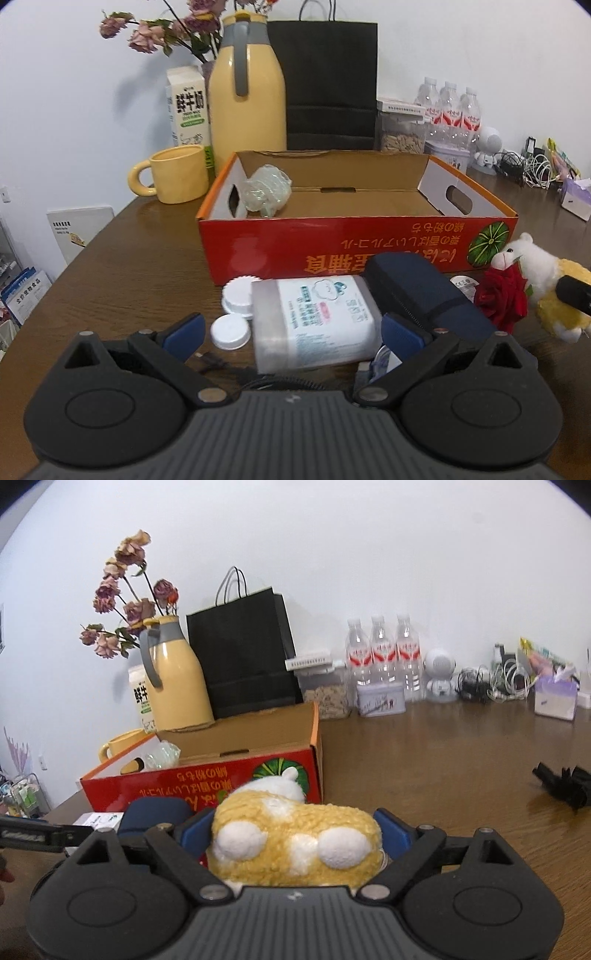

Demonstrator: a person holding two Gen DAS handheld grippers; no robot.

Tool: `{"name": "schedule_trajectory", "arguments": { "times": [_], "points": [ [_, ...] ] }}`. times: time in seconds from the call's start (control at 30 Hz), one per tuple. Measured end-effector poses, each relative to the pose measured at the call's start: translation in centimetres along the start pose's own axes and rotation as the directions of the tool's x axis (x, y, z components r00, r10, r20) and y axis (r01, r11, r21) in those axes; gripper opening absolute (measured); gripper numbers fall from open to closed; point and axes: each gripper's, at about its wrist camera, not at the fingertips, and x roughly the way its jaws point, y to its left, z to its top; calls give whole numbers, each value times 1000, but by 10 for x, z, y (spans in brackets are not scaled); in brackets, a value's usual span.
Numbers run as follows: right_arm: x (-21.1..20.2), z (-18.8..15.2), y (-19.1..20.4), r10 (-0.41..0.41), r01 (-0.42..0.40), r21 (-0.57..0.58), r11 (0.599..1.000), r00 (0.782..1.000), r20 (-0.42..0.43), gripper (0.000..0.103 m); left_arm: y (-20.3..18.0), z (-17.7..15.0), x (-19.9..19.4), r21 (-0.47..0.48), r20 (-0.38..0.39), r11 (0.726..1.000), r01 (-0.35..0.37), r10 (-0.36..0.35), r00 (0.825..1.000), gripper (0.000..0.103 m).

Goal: Organize objects
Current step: 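Grasp the yellow plush toy with the right gripper while the left grasps the white bottle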

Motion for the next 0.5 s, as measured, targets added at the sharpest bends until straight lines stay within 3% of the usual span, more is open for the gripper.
{"name": "schedule_trajectory", "arguments": {
  "times": [0.5],
  "points": [
    [-6, 0, 5, -7, 8, -31, 999, 999, 36, 90, -12, 4, 34, -23, -67, 999, -46, 44, 997, 103]
  ]
}}
